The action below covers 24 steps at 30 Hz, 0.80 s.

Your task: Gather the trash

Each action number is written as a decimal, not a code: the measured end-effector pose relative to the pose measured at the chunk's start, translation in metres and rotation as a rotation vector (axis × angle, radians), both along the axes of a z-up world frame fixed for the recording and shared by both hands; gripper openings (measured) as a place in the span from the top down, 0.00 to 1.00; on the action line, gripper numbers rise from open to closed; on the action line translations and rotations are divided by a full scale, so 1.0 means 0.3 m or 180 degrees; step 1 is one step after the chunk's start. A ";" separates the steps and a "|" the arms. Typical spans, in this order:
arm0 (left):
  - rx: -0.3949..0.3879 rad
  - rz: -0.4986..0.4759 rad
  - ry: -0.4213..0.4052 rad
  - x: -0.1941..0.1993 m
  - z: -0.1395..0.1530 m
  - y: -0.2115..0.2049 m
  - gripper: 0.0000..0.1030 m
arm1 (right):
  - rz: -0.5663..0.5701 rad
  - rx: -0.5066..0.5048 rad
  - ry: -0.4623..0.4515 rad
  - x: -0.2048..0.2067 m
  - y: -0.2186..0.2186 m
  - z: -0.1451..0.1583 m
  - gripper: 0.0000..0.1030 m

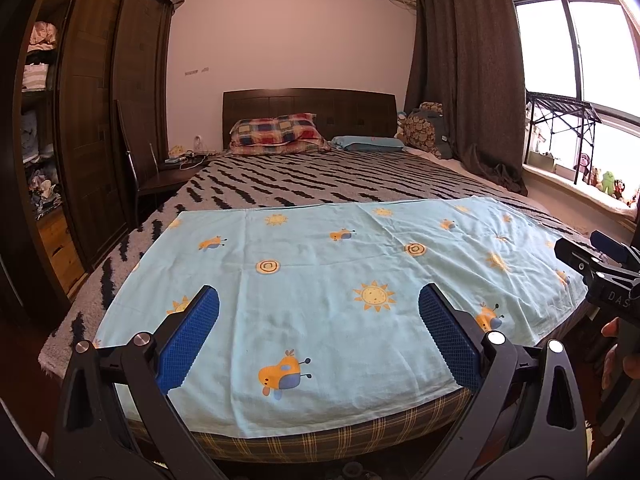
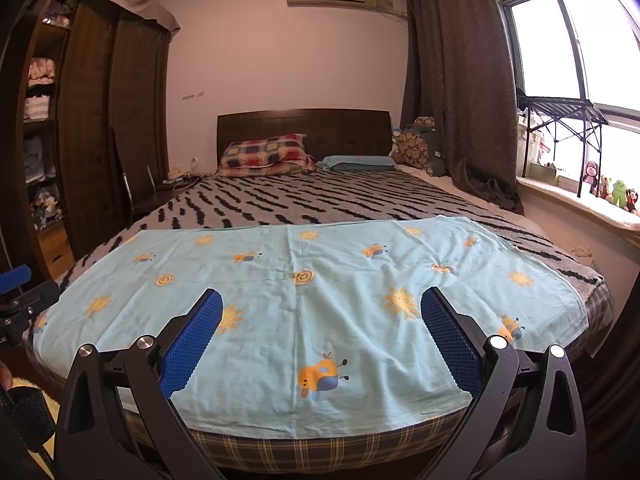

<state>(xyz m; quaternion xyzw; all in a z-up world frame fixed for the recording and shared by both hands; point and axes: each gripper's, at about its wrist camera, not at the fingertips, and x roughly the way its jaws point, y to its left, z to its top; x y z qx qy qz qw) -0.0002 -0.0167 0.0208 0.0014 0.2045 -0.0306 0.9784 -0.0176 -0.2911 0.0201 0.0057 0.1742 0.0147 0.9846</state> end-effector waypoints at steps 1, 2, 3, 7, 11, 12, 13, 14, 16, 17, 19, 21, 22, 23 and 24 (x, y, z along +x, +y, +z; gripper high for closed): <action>-0.0004 0.0001 0.0004 0.000 -0.001 0.001 0.08 | 0.0003 -0.0005 0.0012 0.002 0.001 -0.001 0.03; -0.0008 0.0004 0.0006 0.001 -0.001 0.001 0.08 | 0.0007 -0.0009 0.0014 0.003 0.000 -0.001 0.03; -0.0007 0.0001 0.0006 0.000 -0.001 0.001 0.08 | 0.0002 -0.0012 0.0011 0.004 0.001 0.000 0.03; -0.0012 -0.0011 0.0014 0.000 -0.005 0.000 0.08 | -0.0012 -0.0002 0.0016 0.005 -0.004 -0.002 0.03; -0.0027 -0.0014 0.0039 0.007 -0.010 -0.002 0.08 | -0.0019 -0.0005 0.0026 0.007 -0.003 -0.003 0.03; -0.0029 -0.0018 0.0043 0.009 -0.011 -0.003 0.08 | -0.0026 0.0003 0.0029 0.008 -0.004 -0.003 0.03; -0.0029 -0.0022 0.0045 0.011 -0.010 -0.003 0.08 | -0.0032 0.0008 0.0032 0.010 -0.006 -0.003 0.03; -0.0027 -0.0023 0.0043 0.011 -0.010 -0.004 0.08 | -0.0035 0.0012 0.0035 0.011 -0.006 -0.004 0.03; -0.0030 -0.0013 0.0039 0.013 -0.010 -0.004 0.08 | -0.0031 0.0014 0.0041 0.013 -0.008 -0.005 0.03; -0.0033 -0.0006 0.0039 0.014 -0.011 -0.003 0.08 | -0.0028 0.0009 0.0042 0.013 -0.006 -0.005 0.03; -0.0035 -0.0003 0.0041 0.017 -0.011 -0.004 0.08 | -0.0029 0.0010 0.0043 0.010 -0.007 -0.006 0.03; -0.0035 -0.0003 0.0047 0.018 -0.011 -0.002 0.08 | -0.0032 0.0017 0.0047 0.011 -0.007 -0.006 0.03; -0.0037 -0.0001 0.0049 0.018 -0.011 -0.001 0.08 | -0.0034 0.0018 0.0048 0.011 -0.007 -0.006 0.03; -0.0036 -0.0001 0.0047 0.019 -0.010 -0.001 0.08 | -0.0034 0.0019 0.0050 0.011 -0.006 -0.006 0.03; -0.0037 0.0002 0.0046 0.019 -0.010 0.000 0.08 | -0.0030 0.0021 0.0049 0.011 -0.006 -0.005 0.03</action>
